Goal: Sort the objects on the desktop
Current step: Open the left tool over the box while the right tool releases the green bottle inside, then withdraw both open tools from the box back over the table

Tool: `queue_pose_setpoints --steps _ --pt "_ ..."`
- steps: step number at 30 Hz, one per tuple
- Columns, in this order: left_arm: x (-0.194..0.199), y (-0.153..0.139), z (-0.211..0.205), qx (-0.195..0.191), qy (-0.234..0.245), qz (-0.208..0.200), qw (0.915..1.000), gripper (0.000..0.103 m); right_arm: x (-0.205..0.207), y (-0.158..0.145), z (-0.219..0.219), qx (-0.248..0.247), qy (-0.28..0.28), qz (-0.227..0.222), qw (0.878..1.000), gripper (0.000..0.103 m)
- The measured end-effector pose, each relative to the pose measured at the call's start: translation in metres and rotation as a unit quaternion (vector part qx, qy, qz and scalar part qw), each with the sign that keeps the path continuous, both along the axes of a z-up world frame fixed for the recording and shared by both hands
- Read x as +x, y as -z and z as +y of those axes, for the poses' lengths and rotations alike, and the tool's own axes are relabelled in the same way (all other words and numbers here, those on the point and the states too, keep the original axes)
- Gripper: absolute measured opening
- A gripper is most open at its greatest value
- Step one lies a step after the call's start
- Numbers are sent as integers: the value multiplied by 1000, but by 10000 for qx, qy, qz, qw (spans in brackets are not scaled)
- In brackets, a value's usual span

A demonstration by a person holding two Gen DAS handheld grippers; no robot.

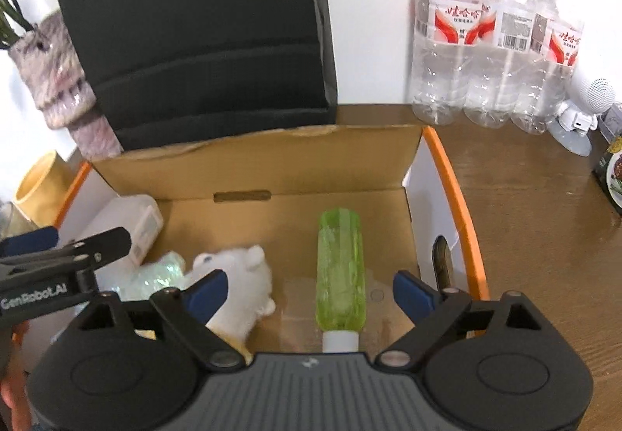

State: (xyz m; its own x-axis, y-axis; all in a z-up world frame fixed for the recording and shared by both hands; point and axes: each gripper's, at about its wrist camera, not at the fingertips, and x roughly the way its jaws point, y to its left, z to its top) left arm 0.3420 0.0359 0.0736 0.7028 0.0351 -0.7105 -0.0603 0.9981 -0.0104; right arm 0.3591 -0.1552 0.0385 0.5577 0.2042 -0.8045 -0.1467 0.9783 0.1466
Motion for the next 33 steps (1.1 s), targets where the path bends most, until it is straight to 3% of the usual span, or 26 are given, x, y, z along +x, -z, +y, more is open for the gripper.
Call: queue_pose_setpoints --steps 6,14,19,23,26,30,33 --pt "-58 -28 -6 -72 110 -382 9992 103 -39 -22 -8 -52 22 -144 9999 92" --pt "-154 -39 -16 -37 136 -412 9991 103 -146 -47 -16 -295 -5 -420 9987 93" --pt "-217 -40 -19 -2 133 -479 9988 103 -214 -45 -25 -22 29 -455 9990 93" --pt "-276 -20 -25 173 -36 -788 9967 103 -261 -27 -27 -82 61 -437 9990 93" --pt "-319 14 -34 448 41 -897 9950 103 -300 -6 -25 -245 -29 -658 9975 93" --pt "-346 39 -25 -58 1 -829 9965 103 -336 21 -32 -161 -120 -990 9949 93" --pt "-349 43 -23 -65 96 -978 9951 103 -346 36 -39 -31 70 -1077 9942 93"
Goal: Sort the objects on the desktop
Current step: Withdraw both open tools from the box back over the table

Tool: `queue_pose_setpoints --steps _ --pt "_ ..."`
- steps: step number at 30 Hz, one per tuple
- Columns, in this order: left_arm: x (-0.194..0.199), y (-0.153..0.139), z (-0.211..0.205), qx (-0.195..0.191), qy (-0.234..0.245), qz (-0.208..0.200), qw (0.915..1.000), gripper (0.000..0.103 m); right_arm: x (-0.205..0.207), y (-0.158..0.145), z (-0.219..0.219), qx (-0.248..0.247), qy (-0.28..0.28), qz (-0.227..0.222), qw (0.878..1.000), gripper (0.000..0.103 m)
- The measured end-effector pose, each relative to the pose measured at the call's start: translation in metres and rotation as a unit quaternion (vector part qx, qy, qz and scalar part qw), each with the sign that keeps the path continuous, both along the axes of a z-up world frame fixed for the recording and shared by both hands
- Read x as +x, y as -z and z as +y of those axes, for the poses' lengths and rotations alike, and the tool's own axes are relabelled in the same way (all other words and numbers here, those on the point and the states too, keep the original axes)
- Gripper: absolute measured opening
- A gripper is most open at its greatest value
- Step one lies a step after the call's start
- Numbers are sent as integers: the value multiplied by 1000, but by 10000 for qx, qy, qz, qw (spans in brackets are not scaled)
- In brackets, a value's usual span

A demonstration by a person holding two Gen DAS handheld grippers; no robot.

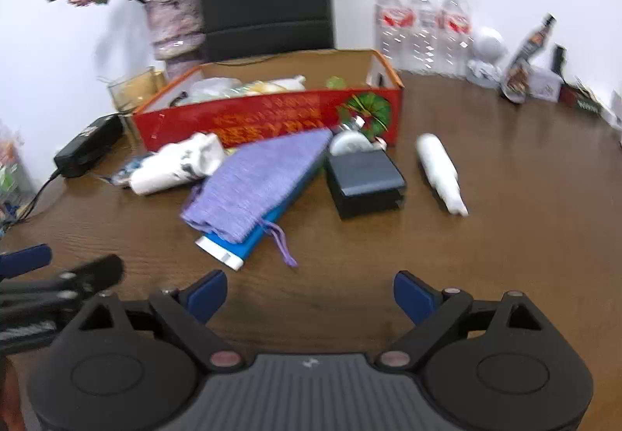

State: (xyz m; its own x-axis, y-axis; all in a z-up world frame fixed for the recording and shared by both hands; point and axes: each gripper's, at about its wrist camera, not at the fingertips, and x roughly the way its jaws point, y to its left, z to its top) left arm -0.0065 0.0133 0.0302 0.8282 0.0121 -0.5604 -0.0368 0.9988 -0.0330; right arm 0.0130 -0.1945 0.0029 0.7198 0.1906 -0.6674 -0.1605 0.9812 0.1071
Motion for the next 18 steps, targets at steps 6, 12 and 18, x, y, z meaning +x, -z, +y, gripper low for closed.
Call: queue_pose_setpoints --steps 6,12,18 --pt "7 17 -7 156 -2 236 9996 103 -2 20 3 -273 138 -35 9995 94" --pt "3 26 -9 206 8 279 9994 103 -6 26 11 -429 -4 -136 9990 102" --pt "4 33 -8 76 46 430 9990 103 -8 29 10 -377 110 -261 9989 103"
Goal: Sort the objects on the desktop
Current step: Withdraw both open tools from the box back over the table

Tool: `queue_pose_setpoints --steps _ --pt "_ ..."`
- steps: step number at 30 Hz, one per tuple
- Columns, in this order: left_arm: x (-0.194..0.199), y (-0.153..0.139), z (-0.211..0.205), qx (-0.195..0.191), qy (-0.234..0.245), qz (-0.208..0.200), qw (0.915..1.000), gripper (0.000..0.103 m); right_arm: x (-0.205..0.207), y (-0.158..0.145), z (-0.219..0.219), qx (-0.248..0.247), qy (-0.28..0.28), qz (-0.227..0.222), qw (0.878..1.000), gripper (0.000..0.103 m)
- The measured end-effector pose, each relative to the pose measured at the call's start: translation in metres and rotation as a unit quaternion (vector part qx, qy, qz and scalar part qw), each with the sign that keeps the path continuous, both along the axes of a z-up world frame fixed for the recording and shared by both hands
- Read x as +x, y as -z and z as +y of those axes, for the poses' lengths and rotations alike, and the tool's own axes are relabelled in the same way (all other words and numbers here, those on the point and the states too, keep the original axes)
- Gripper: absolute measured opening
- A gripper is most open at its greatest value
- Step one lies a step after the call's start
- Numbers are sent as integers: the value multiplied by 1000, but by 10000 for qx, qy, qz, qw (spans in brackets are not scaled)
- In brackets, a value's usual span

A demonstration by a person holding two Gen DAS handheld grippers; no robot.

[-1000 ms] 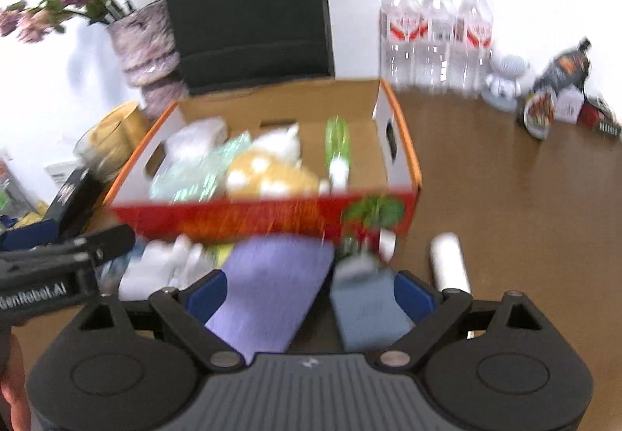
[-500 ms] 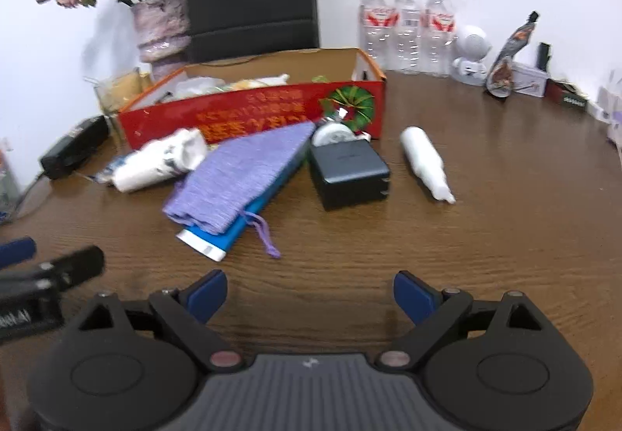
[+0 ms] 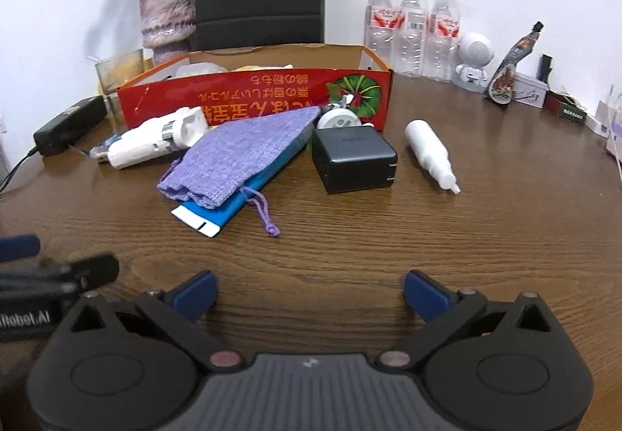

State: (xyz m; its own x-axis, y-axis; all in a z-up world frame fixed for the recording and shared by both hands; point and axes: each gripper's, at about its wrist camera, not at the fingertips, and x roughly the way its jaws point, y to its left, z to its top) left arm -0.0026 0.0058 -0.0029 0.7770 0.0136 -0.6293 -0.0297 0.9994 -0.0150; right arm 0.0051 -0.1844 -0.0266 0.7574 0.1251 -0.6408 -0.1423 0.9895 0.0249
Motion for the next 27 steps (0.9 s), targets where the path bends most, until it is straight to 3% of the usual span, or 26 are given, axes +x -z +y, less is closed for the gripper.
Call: queue_pose_setpoints --steps 27 --pt "1 2 -2 95 -4 97 9999 103 0 1 -2 -7 41 -3 10000 103"
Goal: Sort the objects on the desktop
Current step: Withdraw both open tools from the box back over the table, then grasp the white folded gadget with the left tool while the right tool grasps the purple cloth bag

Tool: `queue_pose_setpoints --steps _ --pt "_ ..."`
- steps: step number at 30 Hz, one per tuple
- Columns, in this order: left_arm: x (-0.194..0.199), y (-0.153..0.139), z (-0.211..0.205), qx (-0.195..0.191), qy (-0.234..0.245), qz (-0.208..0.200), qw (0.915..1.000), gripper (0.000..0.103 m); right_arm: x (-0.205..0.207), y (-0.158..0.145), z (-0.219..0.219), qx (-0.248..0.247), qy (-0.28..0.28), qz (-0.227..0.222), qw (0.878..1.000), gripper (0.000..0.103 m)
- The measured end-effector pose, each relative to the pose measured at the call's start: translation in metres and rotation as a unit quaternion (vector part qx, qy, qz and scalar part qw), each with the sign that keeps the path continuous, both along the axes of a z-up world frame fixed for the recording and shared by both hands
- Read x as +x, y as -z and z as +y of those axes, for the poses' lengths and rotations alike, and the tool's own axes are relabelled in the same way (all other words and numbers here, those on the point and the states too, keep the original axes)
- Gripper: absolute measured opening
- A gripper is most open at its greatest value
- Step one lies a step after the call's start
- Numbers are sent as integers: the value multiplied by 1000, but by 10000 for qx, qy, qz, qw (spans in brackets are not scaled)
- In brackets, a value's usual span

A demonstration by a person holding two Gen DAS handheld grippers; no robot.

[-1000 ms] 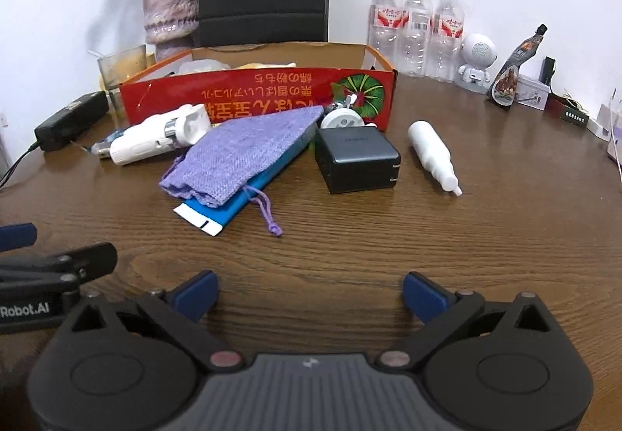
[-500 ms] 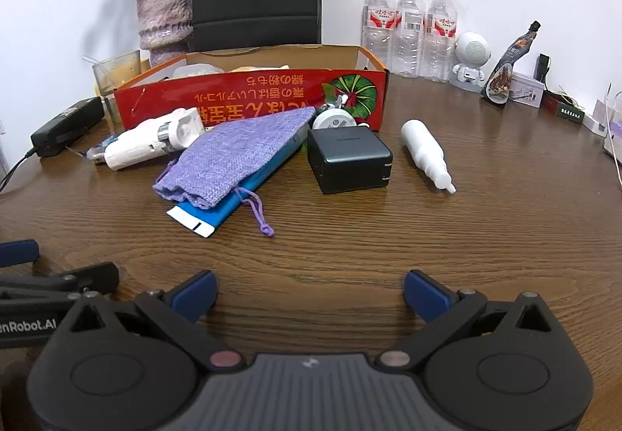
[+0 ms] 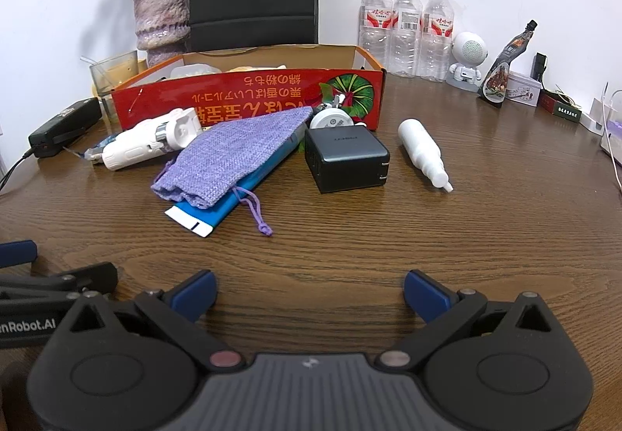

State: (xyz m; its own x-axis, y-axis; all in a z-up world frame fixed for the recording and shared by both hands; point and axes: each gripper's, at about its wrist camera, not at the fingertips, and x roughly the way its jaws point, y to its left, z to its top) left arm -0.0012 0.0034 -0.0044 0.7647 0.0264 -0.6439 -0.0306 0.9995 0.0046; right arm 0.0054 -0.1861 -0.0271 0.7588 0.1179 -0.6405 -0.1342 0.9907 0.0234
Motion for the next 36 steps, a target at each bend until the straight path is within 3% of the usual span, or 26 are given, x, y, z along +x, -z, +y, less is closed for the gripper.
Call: queue_pose_setpoints --steps 17,22,25,29,31,32,36 --pt "0 0 0 -1 4 -1 10000 103 0 0 0 -9 4 2 10000 103" --pt "8 -8 8 233 679 -236 9971 103 2 -1 -2 10 -66 29 10000 103" --pt "23 -29 24 397 1056 -721 9910 103 10 -16 -11 383 -444 166 9981 82" --pt "73 -40 32 1080 1590 -778 9783 99 41 -46 -22 1345 -748 206 9879 77" --pt "94 -38 30 1254 1769 -655 9740 92 62 -50 -7 1261 -943 314 9870 69" --pt "104 -36 30 1266 1897 -605 9718 90 73 -49 3 1103 -980 379 9883 58" --pt "122 -27 32 989 2126 -445 9711 85 103 -36 28 738 -881 650 9912 49"
